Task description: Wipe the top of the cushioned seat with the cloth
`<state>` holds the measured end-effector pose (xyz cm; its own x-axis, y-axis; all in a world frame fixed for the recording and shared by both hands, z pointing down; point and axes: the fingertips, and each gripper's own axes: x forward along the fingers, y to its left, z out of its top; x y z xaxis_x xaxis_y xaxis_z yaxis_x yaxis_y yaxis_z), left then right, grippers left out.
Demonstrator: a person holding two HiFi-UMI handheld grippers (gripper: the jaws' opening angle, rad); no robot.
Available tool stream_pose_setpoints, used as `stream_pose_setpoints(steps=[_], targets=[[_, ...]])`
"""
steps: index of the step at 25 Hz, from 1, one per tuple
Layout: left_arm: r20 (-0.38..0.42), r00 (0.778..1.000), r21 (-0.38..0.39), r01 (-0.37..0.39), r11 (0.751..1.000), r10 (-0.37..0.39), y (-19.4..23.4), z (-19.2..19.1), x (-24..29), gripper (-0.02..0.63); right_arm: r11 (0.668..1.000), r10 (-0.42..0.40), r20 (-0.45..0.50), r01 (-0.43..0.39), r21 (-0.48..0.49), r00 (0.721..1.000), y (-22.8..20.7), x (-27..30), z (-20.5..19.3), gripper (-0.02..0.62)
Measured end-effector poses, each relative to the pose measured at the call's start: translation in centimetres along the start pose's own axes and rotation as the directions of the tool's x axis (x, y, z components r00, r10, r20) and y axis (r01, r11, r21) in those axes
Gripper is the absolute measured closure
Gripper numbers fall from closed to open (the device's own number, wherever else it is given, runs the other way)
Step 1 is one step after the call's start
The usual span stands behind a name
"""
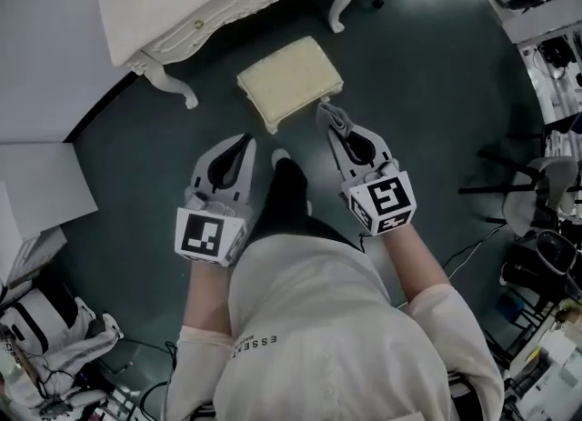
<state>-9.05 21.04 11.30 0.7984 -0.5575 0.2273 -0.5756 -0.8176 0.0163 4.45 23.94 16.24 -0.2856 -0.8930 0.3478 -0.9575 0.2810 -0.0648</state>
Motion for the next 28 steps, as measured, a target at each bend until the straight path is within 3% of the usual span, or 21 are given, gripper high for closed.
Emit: stream_pose_setpoints(steps=[5,11,14,17,23,28], targets=[[-0.001,1.000,-0.070,-0.019,0.997,0.019,4.1,-3.2,4.2,0.604,0.996,0.087,-0.106,-0.089,-0.015,0.991,-1.1,7.0,-2.6,0.566],[0.002,0.998,-0.191,-0.062,0.980,0.064,11.6,-7.9,10.2,0.604,0.983,0.179,-0.222,-0.180,0.016,0.958,-2.6,17.9,-5.9,0.566],[-0.054,0.994,-0.195,-0.103,0.975,0.094,14.9,-10.6,12.4,0.604,0.976,0.216,-0.275,-0.207,0.059,0.937,-3.3,22.9,-7.7,0.566],[-0.058,0.989,-0.191,-0.145,0.971,0.137,18.0,-13.1,14.2,0.604,0.972,0.235,-0.328,-0.221,0.080,0.915,-3.9,27.5,-9.9,0.565],[-0.059,0.989,-0.263,-0.147,0.954,0.136,21.0,-18.6,17.2,0.604,0.961,0.278,-0.463,-0.239,0.143,0.842,-3.9,35.3,-15.4,0.566],[-0.082,0.971,-0.267,-0.238,0.934,0.224,23.2,-22.9,18.8,0.604,0.943,0.329,-0.532,-0.298,0.146,0.781,-3.8,40.4,-20.2,0.566]])
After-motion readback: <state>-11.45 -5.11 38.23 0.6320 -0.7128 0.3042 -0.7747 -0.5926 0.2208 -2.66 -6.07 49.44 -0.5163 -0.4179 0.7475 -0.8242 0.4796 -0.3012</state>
